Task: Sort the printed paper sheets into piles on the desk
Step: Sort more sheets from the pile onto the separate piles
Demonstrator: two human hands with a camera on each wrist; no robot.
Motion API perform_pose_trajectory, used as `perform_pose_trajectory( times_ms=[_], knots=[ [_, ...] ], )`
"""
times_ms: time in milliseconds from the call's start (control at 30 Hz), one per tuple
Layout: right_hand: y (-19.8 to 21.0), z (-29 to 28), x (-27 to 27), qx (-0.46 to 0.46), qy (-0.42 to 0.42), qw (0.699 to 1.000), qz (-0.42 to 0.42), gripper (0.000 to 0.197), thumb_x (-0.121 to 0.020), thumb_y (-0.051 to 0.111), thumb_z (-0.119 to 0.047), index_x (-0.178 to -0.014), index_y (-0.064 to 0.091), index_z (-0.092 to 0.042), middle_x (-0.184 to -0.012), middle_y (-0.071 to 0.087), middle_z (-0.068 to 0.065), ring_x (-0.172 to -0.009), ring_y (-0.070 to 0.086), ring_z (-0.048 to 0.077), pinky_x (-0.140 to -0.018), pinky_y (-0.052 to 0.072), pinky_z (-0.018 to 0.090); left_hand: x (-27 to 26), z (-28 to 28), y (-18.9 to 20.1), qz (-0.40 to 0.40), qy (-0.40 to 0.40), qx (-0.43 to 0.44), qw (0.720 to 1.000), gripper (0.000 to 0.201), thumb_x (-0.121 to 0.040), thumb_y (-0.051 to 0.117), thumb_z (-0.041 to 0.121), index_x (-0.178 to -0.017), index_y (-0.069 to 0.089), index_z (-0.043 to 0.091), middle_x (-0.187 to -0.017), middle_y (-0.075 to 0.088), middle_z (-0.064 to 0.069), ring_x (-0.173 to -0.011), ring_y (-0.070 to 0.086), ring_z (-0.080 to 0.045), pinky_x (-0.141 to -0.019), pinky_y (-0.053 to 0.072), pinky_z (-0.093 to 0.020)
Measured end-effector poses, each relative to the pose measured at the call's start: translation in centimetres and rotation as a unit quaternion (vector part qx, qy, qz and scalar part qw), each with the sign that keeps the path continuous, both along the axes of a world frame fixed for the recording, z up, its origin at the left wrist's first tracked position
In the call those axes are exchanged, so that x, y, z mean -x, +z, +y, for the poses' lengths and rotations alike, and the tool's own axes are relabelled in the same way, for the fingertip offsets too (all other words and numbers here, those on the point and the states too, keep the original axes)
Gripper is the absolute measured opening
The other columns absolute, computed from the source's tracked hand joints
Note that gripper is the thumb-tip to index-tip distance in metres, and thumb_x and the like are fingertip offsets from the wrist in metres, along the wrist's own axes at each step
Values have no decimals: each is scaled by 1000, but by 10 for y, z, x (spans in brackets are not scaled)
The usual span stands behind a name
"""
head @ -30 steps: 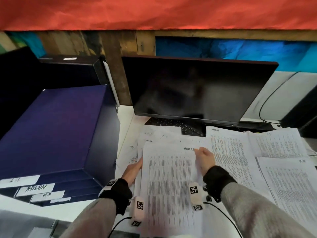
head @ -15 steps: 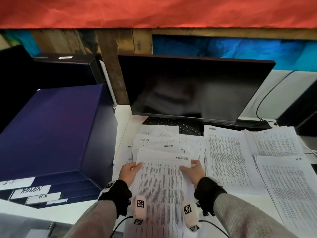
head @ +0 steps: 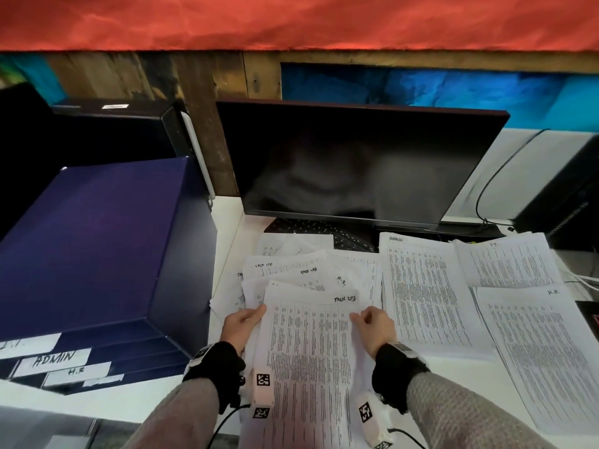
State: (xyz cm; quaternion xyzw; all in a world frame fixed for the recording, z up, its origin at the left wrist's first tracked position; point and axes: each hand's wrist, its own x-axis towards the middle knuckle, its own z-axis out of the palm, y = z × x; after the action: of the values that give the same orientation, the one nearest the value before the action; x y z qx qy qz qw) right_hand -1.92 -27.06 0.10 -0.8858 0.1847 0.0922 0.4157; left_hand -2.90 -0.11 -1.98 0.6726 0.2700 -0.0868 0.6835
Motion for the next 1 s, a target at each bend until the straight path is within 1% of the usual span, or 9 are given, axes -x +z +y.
perform_pose_trajectory(
  times_ms=[167, 367, 467, 567, 633, 667, 767, 867, 1000],
  knots=[
    [-15, -7, -2, -112, -67, 991, 25, 38, -88, 63, -20, -60, 38, -13, -59, 43, 5, -59, 42, 19, -64, 40, 27, 5, -1, 7, 14, -10, 101, 995, 21, -87, 64, 8, -102, 66, -7, -108, 67, -25, -97, 65, -34, -93, 50, -43],
    [-30, -9, -8, -186, -95, 976, 56, 47, -90, 60, -18, -51, 33, -18, -49, 34, 0, -55, 35, 18, -66, 36, 31, 7, 0, 13, 16, -25, 183, 983, 28, -91, 57, 13, -111, 63, -6, -111, 66, -25, -102, 65, -36, -93, 50, -45],
    [-33, -8, -7, -210, -93, 971, 69, 46, -93, 54, -13, -55, 29, -18, -54, 30, 2, -57, 32, 17, -63, 34, 29, 9, -2, 21, 14, -43, 205, 978, 29, -94, 53, 15, -114, 61, -4, -113, 66, -24, -107, 62, -37, -91, 52, -44],
    [-35, -8, -8, -226, -90, 966, 84, 34, -95, 47, -9, -63, 37, -11, -62, 35, 8, -58, 36, 18, -57, 32, 24, 10, -3, 23, 15, -53, 214, 975, 31, -97, 49, 15, -118, 59, -4, -116, 64, -24, -112, 59, -38, -91, 53, -43],
    [-31, -7, -7, -224, -86, 966, 91, 24, -96, 44, -8, -78, 52, 5, -70, 40, 27, -63, 49, 25, -60, 39, 27, 10, -3, 21, 19, -54, 212, 976, 31, -97, 49, 16, -118, 59, -5, -117, 64, -24, -112, 59, -38, -94, 50, -45],
    [-31, -6, -7, -218, -83, 968, 91, 25, -96, 43, -7, -87, 55, 13, -78, 45, 36, -69, 55, 28, -63, 43, 29, 9, -2, 20, 23, -54, 203, 977, 31, -96, 50, 15, -118, 59, -5, -116, 64, -24, -112, 59, -38, -97, 48, -46],
    [-25, -3, -7, -180, -52, 978, 87, 26, -95, 39, -6, -80, 54, 8, -76, 52, 19, -68, 49, 24, -64, 40, 28, 6, 0, 12, 35, -49, 129, 990, 25, -93, 56, 11, -110, 64, -5, -112, 66, -24, -106, 62, -35, -96, 49, -43],
    [-14, 2, -7, -101, -12, 993, 60, 21, -96, 36, -7, -87, 49, 7, -80, 57, 17, -82, 55, 34, -76, 44, 34, 1, 1, 1, 32, -77, -50, 995, 16, -91, 61, 15, -99, 70, 5, -105, 70, -12, -108, 62, -31, -98, 48, -40],
    [0, -3, -4, 28, 68, 997, 33, 14, -98, 39, -14, -85, 40, -10, -72, 50, 2, -68, 48, 21, -62, 35, 28, -2, -2, 1, 32, -37, -213, 976, 22, -92, 56, 19, -107, 66, 5, -107, 64, -4, -107, 57, -22, -93, 42, -26]
  ],
)
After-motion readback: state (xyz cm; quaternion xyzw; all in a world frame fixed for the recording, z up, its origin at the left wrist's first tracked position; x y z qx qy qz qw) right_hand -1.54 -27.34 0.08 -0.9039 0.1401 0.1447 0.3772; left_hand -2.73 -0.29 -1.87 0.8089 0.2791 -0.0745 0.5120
